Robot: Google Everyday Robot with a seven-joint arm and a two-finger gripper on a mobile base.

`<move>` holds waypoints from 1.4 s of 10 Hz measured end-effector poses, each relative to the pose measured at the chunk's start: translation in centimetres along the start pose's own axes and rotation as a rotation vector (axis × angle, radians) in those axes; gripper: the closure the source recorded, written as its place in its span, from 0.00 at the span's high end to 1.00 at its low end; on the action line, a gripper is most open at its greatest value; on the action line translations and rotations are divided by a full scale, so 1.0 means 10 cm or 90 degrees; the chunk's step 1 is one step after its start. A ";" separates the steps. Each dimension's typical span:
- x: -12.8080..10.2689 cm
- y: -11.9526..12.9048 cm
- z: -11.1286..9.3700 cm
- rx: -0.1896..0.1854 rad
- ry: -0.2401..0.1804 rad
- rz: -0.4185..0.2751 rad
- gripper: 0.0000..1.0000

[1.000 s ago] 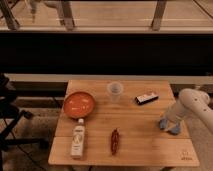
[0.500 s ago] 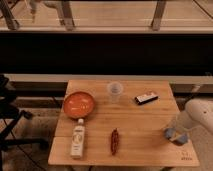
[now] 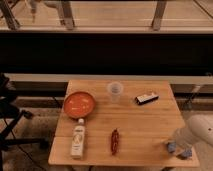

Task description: Wipe the white sponge on the table

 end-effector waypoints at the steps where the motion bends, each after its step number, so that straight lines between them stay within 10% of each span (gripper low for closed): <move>1: -0.09 0.05 0.02 -0.006 0.000 -0.012 0.00; 7: -1.02 0.21 0.06 -0.034 0.003 -0.139 0.00; 14: -1.73 -0.15 0.24 -0.072 0.002 -0.250 0.00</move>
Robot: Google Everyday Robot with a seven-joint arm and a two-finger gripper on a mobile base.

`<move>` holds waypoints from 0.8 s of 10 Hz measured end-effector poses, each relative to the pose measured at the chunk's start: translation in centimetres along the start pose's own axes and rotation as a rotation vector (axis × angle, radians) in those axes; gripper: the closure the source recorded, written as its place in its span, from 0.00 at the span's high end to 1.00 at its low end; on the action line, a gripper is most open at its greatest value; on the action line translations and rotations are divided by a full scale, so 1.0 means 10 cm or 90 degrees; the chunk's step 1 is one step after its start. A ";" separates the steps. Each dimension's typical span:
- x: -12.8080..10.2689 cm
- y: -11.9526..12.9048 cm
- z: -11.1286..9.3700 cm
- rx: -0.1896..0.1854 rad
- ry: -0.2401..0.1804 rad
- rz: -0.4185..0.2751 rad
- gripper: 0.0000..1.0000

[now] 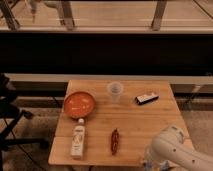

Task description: Wipe the white sponge on the table

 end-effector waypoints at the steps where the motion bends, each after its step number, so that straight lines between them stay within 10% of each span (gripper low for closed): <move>1: -0.05 -0.09 -0.01 0.000 0.000 -0.013 0.00; 8: 0.00 -0.69 0.01 -0.031 -0.005 -0.059 0.00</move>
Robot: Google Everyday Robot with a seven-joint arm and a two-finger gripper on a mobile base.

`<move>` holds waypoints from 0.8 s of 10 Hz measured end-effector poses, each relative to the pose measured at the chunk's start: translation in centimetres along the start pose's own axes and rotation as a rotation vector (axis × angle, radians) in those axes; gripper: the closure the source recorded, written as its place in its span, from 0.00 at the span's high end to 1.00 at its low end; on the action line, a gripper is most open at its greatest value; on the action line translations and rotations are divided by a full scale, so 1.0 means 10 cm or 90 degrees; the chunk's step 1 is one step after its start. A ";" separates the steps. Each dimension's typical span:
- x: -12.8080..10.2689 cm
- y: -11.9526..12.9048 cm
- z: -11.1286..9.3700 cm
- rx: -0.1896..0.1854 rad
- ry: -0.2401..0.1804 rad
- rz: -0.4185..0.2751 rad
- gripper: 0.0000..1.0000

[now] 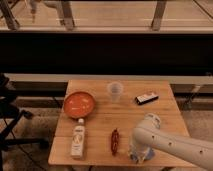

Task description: Wipe the white sponge on the table

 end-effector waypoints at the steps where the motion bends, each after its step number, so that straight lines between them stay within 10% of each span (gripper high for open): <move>1: 0.05 -0.10 0.00 -0.002 0.002 -0.002 0.00; 8: 0.40 -0.69 -0.17 -0.007 0.002 -0.010 0.00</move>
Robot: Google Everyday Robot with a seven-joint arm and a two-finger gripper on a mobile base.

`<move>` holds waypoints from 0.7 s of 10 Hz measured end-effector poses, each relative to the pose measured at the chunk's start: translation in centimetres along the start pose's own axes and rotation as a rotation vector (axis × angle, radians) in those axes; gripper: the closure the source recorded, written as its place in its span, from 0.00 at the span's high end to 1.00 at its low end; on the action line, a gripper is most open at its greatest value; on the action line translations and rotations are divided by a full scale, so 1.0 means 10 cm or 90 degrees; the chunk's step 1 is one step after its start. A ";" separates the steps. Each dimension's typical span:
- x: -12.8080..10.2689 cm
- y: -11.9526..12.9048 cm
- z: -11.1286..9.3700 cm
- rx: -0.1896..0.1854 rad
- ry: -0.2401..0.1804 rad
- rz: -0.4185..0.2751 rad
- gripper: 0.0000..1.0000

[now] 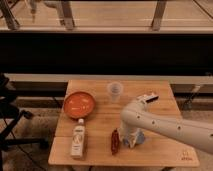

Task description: Wipe the white sponge on the table

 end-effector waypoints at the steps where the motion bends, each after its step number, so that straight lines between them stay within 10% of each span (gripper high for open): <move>1: 0.12 -0.08 -0.03 -0.001 -0.006 0.001 0.00; 7: 0.64 -0.35 -0.10 0.009 -0.051 0.017 0.00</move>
